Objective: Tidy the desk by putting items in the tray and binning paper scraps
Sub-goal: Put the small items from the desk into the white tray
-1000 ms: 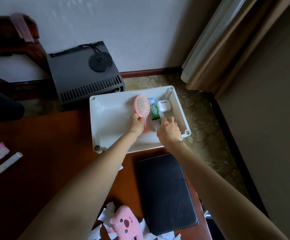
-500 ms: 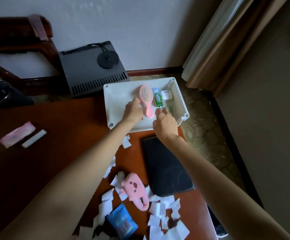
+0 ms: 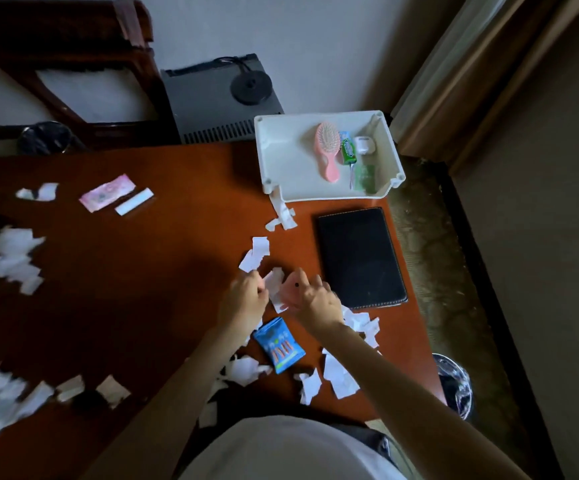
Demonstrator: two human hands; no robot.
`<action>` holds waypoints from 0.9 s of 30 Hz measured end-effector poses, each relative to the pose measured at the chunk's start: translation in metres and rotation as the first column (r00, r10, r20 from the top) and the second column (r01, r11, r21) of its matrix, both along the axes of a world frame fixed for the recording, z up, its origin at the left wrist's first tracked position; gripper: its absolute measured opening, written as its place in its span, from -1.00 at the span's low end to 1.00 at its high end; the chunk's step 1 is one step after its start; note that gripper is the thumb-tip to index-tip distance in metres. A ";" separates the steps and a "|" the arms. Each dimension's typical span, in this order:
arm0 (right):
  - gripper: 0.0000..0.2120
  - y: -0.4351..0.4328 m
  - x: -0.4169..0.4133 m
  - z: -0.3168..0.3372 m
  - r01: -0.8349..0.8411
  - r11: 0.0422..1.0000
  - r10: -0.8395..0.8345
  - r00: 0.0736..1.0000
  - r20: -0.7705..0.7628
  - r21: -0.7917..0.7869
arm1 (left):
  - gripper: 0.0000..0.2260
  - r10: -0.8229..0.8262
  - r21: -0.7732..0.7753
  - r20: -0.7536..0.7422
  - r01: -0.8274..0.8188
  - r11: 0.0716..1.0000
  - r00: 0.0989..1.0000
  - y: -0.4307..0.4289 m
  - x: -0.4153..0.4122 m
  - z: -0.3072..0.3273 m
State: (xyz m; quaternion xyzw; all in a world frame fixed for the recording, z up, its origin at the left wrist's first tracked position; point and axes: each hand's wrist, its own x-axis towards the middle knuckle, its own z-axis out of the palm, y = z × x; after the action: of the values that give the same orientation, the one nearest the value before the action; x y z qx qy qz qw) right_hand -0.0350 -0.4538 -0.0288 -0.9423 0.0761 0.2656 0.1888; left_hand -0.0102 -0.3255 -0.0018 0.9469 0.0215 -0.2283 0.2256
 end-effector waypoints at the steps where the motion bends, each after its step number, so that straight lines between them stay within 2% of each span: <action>1: -0.34 0.002 -0.001 -0.001 0.008 1.000 -0.008 1.000 0.020 0.004 | -0.77 -0.031 -0.010 -0.052 0.030 0.999 0.998 0.005 -0.012 -0.005; 3: -0.40 0.005 -0.004 -0.003 0.043 0.999 -0.044 0.995 0.094 0.012 | -0.57 -0.130 -0.013 -0.166 0.129 0.992 0.978 0.009 -0.031 -0.016; 5: -0.45 0.007 -0.007 0.000 0.086 0.996 -0.090 0.979 0.180 0.031 | -0.36 -0.225 0.050 -0.221 0.241 0.969 0.949 0.009 -0.044 -0.028; 8: -0.49 0.005 -0.010 0.006 0.147 0.987 -0.159 0.956 0.245 0.069 | -0.27 -0.293 0.174 -0.157 0.319 0.932 0.943 0.004 -0.052 -0.042; 12: -0.48 0.000 -0.007 0.013 0.181 0.977 -0.206 0.941 0.267 0.115 | -0.42 -0.243 0.141 -0.103 0.256 0.956 0.965 0.000 -0.050 -0.047; 16: -0.46 -0.004 0.002 0.023 0.221 0.958 -0.264 0.927 0.266 0.180 | -0.67 -0.091 -0.113 -0.155 0.073 0.991 0.984 0.003 -0.038 -0.038; 19: -0.42 -0.009 0.015 0.036 0.245 0.939 -0.309 0.910 0.276 0.242 | -0.87 -0.092 -0.199 -0.124 0.066 0.978 0.988 0.003 -0.020 -0.019; 23: -0.46 -0.021 0.042 0.054 0.290 0.902 -0.389 0.869 0.306 0.320 | -0.86 -0.120 -0.218 -0.022 0.112 0.969 0.993 -0.006 0.018 0.021; 24: -0.47 -0.025 0.050 0.059 0.303 0.893 -0.408 0.858 0.312 0.334 | -0.92 -0.096 -0.235 0.006 0.094 0.967 0.995 -0.009 0.031 0.031; 27: -0.48 -0.040 0.077 0.071 0.334 0.867 -0.458 0.825 0.332 0.369 | -0.91 0.033 -0.317 0.072 -0.009 0.948 0.997 -0.020 0.072 0.055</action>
State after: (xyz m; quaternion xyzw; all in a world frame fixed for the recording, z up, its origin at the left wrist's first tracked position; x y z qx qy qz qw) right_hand 0.0417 -0.4941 0.0420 -0.9004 0.1905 0.0254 0.3903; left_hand 0.0615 -0.3459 0.0527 0.9062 -0.0138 -0.1902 0.3775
